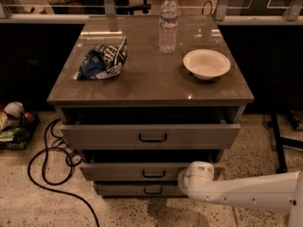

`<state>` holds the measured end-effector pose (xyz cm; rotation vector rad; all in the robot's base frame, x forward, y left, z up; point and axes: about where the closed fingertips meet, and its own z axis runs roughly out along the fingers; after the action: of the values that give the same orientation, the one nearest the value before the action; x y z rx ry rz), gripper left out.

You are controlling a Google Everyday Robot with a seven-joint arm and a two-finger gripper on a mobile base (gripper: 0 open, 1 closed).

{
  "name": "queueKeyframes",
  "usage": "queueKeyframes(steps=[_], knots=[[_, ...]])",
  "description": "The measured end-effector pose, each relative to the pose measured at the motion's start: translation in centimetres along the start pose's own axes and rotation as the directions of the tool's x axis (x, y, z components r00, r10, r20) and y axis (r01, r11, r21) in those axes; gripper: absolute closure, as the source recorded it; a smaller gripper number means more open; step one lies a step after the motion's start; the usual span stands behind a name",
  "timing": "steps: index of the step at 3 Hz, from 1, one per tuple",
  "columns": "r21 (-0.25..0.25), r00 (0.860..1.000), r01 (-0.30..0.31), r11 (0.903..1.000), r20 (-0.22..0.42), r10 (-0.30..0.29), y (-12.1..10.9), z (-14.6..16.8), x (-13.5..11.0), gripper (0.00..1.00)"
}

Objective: Close middle drawer

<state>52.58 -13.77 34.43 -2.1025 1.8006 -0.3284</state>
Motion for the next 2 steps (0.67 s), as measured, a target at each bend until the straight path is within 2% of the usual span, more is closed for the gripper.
queueKeyframes(steps=[1, 2], knots=[[0.108, 0.999, 0.051, 0.9929, -0.005, -0.051, -1.8, -0.6, -0.2, 1.0], [0.209, 0.995, 0.103, 0.9726, -0.036, -0.097, -4.2, -1.5, -0.5, 1.0]])
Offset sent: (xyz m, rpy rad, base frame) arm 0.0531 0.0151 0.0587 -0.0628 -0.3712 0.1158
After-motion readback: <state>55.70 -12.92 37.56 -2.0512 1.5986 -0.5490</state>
